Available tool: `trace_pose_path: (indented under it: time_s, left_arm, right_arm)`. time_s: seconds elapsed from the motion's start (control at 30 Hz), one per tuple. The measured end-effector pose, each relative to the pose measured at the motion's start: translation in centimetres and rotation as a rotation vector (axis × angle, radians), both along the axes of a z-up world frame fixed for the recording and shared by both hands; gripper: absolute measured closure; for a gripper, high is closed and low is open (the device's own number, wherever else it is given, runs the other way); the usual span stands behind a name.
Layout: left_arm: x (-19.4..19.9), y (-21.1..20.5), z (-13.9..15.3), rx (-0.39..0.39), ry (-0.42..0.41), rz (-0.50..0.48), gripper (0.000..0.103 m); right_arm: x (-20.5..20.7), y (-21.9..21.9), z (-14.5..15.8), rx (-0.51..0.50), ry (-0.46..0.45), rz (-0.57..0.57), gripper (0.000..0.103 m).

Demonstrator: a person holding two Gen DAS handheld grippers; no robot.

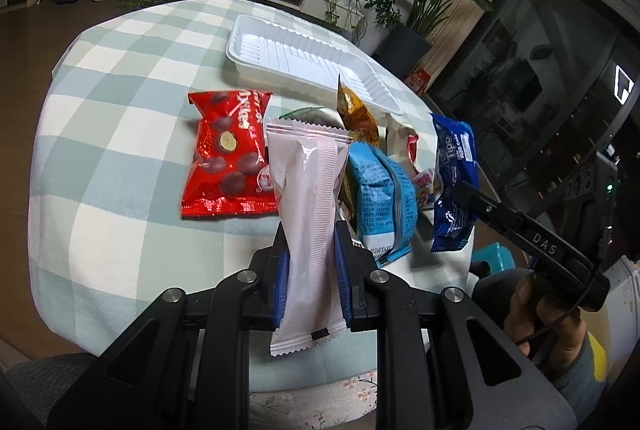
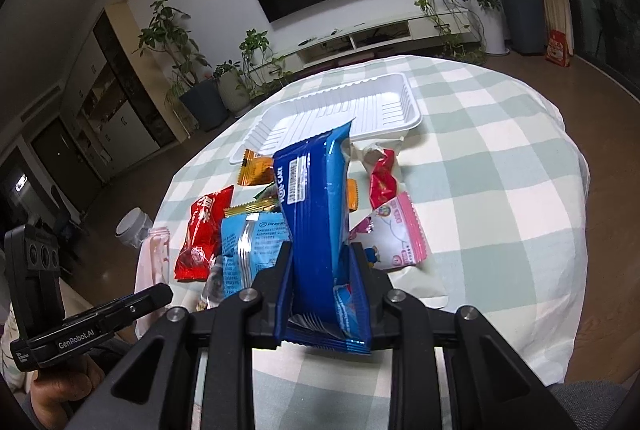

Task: Organize snacks
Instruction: 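Carry the pink bar and dark blue packet into the white tray with both tools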

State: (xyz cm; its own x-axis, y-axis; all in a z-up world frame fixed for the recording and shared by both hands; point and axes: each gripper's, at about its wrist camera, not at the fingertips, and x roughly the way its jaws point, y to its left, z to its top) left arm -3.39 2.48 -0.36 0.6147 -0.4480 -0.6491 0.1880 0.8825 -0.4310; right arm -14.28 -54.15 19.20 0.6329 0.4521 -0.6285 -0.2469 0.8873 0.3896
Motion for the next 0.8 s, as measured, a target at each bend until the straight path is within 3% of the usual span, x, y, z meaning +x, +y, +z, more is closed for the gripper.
trace_pose_path:
  time_s: [0.3, 0.47, 0.6, 0.8]
  left_arm:
    - [0.9, 2.8, 1.9, -0.033, -0.028, 0.037, 0.085]
    - [2.6, 3.7, 4.7, -0.034, -0.070, 0.035, 0.085]
    - [5.5, 3.4, 7.0, -0.012, -0.103, 0.008, 0.085]
    - [12.2, 2.2, 9.9, 0.026, -0.130, -0.021, 0.085]
  right_arm:
    - [0.5, -1.2, 0.6, 0.038, -0.002, -0.035, 0.074]
    - [1.7, -3.2, 1.9, 0.071, -0.011, -0.097, 0.074]
    - [4.1, -5.8, 2.9, 0.112, -0.003, -0.177, 0.074]
    - [8.8, -5.9, 5.0, 0.098, -0.031, -0.178, 0.074]
